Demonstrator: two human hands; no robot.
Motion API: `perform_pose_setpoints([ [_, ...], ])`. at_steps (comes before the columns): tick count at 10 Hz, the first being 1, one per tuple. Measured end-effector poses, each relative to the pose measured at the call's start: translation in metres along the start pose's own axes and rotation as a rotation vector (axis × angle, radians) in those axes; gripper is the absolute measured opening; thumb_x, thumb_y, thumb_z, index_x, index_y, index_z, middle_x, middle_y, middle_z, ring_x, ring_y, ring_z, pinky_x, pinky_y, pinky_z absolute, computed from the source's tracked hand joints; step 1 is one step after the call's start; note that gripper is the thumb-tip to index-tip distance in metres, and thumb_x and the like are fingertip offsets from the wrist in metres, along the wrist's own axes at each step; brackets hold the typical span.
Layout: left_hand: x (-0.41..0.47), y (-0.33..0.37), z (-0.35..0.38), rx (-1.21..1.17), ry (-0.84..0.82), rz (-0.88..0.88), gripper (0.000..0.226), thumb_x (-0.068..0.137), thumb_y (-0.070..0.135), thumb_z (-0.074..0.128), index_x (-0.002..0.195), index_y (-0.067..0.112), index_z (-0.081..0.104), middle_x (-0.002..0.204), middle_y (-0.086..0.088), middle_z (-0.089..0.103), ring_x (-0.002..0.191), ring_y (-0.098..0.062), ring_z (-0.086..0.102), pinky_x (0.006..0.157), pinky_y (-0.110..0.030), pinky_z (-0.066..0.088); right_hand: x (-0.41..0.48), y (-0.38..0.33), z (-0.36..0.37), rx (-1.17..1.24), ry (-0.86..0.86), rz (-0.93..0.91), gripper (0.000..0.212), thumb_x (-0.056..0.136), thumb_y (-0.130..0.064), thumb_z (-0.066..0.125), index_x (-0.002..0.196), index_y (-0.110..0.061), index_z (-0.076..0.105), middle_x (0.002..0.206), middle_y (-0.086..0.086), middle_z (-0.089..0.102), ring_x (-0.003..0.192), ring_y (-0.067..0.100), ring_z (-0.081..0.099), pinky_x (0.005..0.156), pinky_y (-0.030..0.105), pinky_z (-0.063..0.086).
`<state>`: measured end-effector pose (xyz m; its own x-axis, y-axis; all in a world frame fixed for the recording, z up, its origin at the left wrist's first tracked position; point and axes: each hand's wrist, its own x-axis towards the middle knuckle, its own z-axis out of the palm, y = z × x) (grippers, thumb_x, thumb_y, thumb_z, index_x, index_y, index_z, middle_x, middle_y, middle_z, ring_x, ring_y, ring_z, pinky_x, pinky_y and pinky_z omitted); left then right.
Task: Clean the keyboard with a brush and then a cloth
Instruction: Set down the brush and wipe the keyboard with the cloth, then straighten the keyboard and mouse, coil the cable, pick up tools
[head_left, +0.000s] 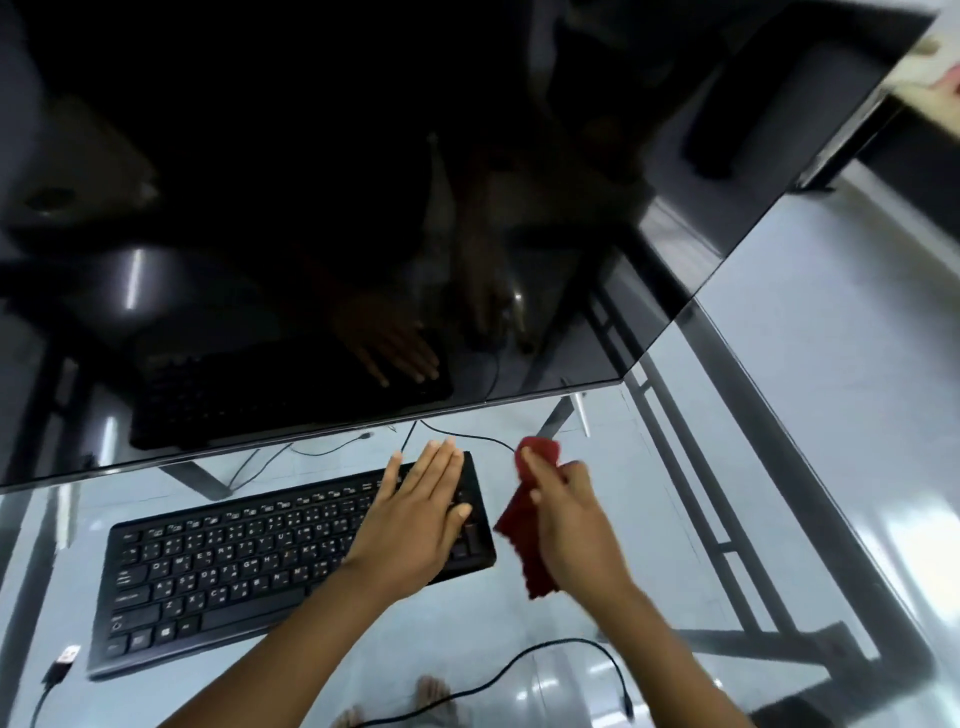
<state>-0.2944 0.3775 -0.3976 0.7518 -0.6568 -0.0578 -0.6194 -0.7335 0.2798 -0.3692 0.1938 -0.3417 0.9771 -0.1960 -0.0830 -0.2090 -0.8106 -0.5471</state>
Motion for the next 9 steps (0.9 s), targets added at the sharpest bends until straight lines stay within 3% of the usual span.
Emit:
perform_pose_setpoints([
  [1,0.028,0.032,-0.003,-0.08,-0.054,0.012,0.063,0.099,0.049,0.008,0.153,0.019,-0.002,0.158,0.008,-0.013,0.144,-0.007,-0.019,0.118,-0.04,-0.013,0.012,0.041,-0.039,-0.03,0.099,0.195,0.043,0.096,-0.021,0.036,0.136,-0.038,0.042,0.112,0.004,0.043,0.076,0.014,0.048,0.059,0.016,0.039],
  [2,0.045,0.056,-0.001,-0.059,-0.104,0.049,0.066,0.095,0.052,-0.001,0.152,0.02,-0.008,0.158,0.008,-0.018,0.143,-0.008,-0.024,0.118,-0.042,-0.014,0.019,0.076,-0.06,-0.118,0.054,0.236,0.034,0.098,-0.031,0.037,0.129,-0.042,0.046,0.105,0.004,0.052,0.071,0.019,0.057,0.055,0.027,0.047],
  [3,0.057,0.072,0.003,-0.024,-0.145,0.078,0.069,0.092,0.055,-0.005,0.152,0.02,-0.01,0.156,0.008,-0.021,0.142,-0.009,-0.026,0.117,-0.043,-0.014,0.027,0.103,-0.06,-0.174,0.084,0.303,0.027,0.099,-0.048,0.037,0.117,-0.029,0.044,0.082,-0.003,0.056,0.048,0.017,0.064,0.038,0.025,0.049],
  [5,0.074,0.094,0.015,0.015,-0.178,0.096,0.067,0.095,0.053,0.0,0.152,0.019,-0.011,0.157,0.005,-0.023,0.142,-0.011,-0.026,0.118,-0.045,-0.01,0.023,0.138,-0.044,-0.179,0.004,0.429,0.032,0.096,-0.053,0.041,0.114,-0.026,0.041,0.101,0.006,0.062,0.072,0.023,0.069,0.053,0.028,0.057],
  [6,0.072,0.097,0.019,0.017,-0.192,0.102,0.064,0.099,0.052,0.006,0.151,0.019,-0.012,0.156,0.005,-0.025,0.142,-0.011,-0.027,0.118,-0.046,-0.011,0.018,0.154,-0.035,-0.275,-0.089,0.331,0.039,0.101,-0.032,0.045,0.139,-0.025,0.038,0.126,0.007,0.052,0.093,0.021,0.063,0.076,0.025,0.057],
  [7,0.063,0.087,0.022,-0.01,-0.182,0.067,0.065,0.098,0.053,0.005,0.152,0.019,-0.01,0.156,0.005,-0.024,0.142,-0.01,-0.027,0.118,-0.045,-0.013,0.017,0.155,-0.033,-0.349,-0.001,0.269,0.043,0.099,-0.022,0.05,0.142,-0.02,0.043,0.13,0.012,0.048,0.106,0.029,0.06,0.089,0.032,0.054],
  [8,0.044,0.064,0.022,-0.029,-0.14,-0.014,0.071,0.092,0.056,-0.005,0.152,0.019,-0.011,0.158,0.005,-0.022,0.142,-0.01,-0.026,0.118,-0.045,-0.012,0.02,0.144,-0.027,-0.465,0.223,0.17,0.044,0.085,-0.01,0.067,0.128,-0.008,0.057,0.111,0.021,0.056,0.097,0.039,0.056,0.082,0.046,0.052],
  [9,0.016,0.028,0.013,-0.057,-0.054,-0.14,0.07,0.093,0.056,0.0,0.151,0.019,-0.012,0.158,0.006,-0.02,0.143,-0.009,-0.024,0.116,-0.04,-0.017,0.023,0.105,-0.008,-0.388,0.302,0.027,0.046,0.082,-0.008,0.068,0.127,-0.004,0.058,0.101,0.019,0.056,0.087,0.036,0.053,0.074,0.043,0.047],
])
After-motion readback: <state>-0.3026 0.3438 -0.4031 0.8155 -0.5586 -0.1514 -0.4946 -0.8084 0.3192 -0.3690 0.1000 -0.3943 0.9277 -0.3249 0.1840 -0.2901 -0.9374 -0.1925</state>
